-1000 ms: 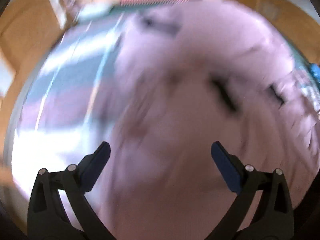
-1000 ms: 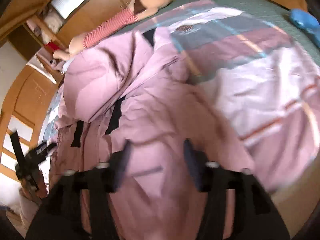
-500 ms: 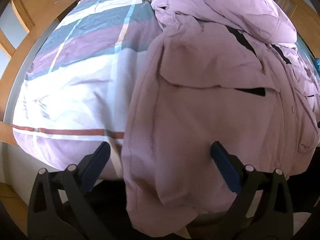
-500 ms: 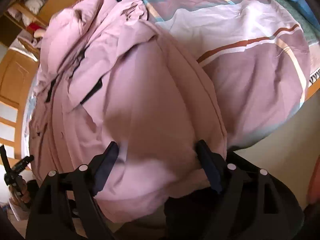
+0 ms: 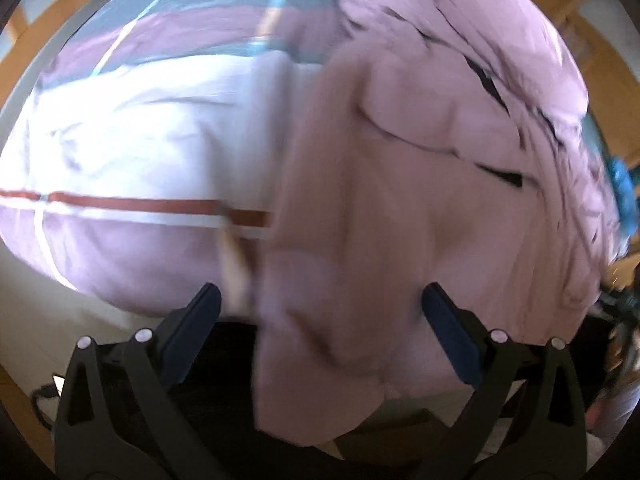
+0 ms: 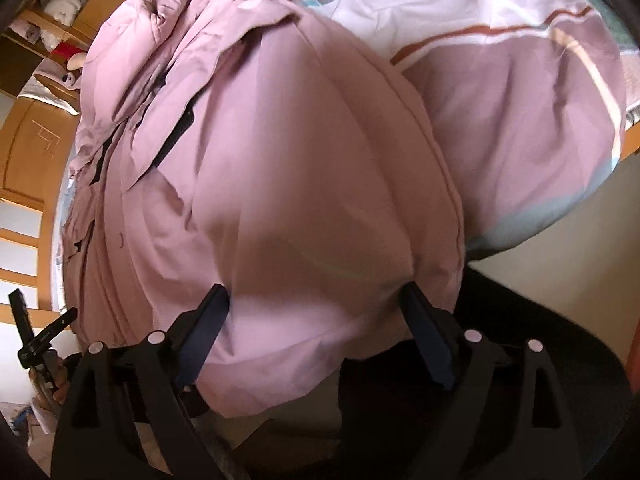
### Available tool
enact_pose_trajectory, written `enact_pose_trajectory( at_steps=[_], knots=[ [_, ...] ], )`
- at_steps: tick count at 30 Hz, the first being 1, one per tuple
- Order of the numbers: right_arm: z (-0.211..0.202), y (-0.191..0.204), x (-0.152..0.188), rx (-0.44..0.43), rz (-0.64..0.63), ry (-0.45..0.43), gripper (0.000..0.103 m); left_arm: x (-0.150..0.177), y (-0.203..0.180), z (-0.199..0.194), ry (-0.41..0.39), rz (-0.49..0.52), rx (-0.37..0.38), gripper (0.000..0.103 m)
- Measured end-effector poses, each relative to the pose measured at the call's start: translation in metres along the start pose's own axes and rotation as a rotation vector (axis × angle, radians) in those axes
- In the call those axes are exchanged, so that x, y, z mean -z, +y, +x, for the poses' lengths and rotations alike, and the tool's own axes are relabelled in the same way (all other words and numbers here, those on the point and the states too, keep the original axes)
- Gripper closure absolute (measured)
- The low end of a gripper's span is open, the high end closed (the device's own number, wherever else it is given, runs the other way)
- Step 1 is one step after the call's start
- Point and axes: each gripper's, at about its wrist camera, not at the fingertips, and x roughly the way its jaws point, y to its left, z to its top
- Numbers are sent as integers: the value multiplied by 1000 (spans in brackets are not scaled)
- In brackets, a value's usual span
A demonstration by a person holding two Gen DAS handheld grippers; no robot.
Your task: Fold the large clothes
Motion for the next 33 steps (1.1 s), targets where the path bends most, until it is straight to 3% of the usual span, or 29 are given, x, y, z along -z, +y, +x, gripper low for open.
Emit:
enact_pose_trajectory(
  at_steps=[2, 6, 11, 13, 14, 15, 16, 17, 19, 25, 29, 31, 33],
  knots=[
    [4, -3, 4, -38, 14, 21, 15, -1, 15, 4, 47, -48, 46, 2],
    [5, -6, 6, -83, 25, 43, 15, 4, 20, 14, 87, -75, 42, 2],
    [10, -2, 7, -124, 15, 72, 15, 21, 25, 37, 191, -163, 137, 2],
    [12, 2, 7, -145, 2, 83, 27, 28, 26, 43, 209, -190, 190, 16],
    [12, 3, 8, -150, -2, 75, 33, 30, 24, 43, 218, -200, 249, 40],
    [11, 4, 8, -153, -8, 70, 50, 32, 22, 41, 223, -195, 274, 62],
    [10, 9, 9, -168, -24, 62, 66, 32, 17, 35, 214, -172, 276, 68],
    [6, 15, 10, -199, -55, 48, 72, 31, 11, 26, 203, -137, 265, 77],
    [-2, 24, 11, -238, -97, 22, 86, 29, 3, 12, 183, -96, 287, 81],
    [-42, 46, -7, -576, -131, -128, 93, -1, -10, -19, 99, -69, 560, 82],
    [-68, 73, -48, -761, -161, -247, 94, -52, -21, -70, -90, -30, 722, 83],
    [-82, 90, -82, -849, -157, -319, 95, -86, -22, -97, -202, -30, 765, 83],
    [-92, 102, -114, -876, -144, -390, 95, -126, -22, -113, -275, -38, 769, 83]
  ],
)
